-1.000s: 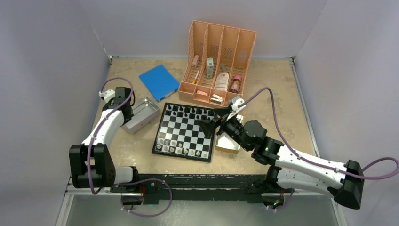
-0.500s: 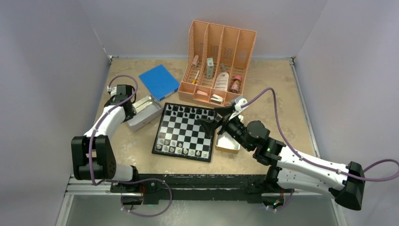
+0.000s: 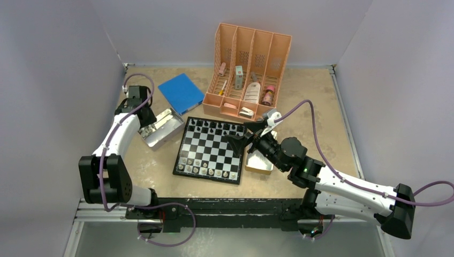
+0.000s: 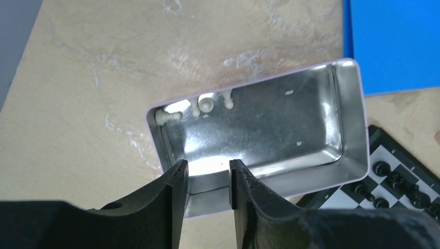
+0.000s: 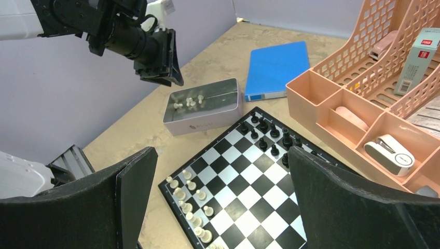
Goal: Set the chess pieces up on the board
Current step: Adjust the storage box at the center of the board, then pick up the chess piece from the storage box.
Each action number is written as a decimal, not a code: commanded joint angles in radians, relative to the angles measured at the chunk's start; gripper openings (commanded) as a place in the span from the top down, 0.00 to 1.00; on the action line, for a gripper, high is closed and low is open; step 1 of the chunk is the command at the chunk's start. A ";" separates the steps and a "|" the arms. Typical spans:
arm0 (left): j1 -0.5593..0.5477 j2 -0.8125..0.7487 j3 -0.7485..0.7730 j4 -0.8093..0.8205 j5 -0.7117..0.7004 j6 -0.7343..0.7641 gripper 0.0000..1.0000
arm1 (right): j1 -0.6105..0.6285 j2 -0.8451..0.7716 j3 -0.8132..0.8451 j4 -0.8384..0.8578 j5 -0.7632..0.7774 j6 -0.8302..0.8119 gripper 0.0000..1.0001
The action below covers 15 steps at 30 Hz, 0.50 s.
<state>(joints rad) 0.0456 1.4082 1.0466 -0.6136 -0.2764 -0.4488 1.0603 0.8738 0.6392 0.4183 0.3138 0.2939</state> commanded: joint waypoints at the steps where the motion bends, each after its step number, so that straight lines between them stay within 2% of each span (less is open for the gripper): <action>1: 0.008 0.035 0.044 0.104 0.009 0.048 0.66 | 0.002 -0.015 0.003 0.054 0.002 -0.016 0.01; 4: 0.020 0.058 0.035 0.175 0.059 0.088 0.66 | 0.003 -0.019 0.000 0.057 0.007 -0.016 0.01; 7: 0.036 0.075 0.025 0.216 0.050 0.079 0.68 | 0.003 -0.015 0.002 0.056 0.012 -0.020 0.01; 15: 0.060 0.154 0.021 0.186 0.038 0.059 0.78 | 0.003 0.000 0.008 0.058 0.018 -0.022 0.01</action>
<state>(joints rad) 0.0994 1.5417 1.0569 -0.4564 -0.2317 -0.3992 1.0603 0.8761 0.6388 0.4187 0.3195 0.2890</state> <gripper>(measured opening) 0.231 0.987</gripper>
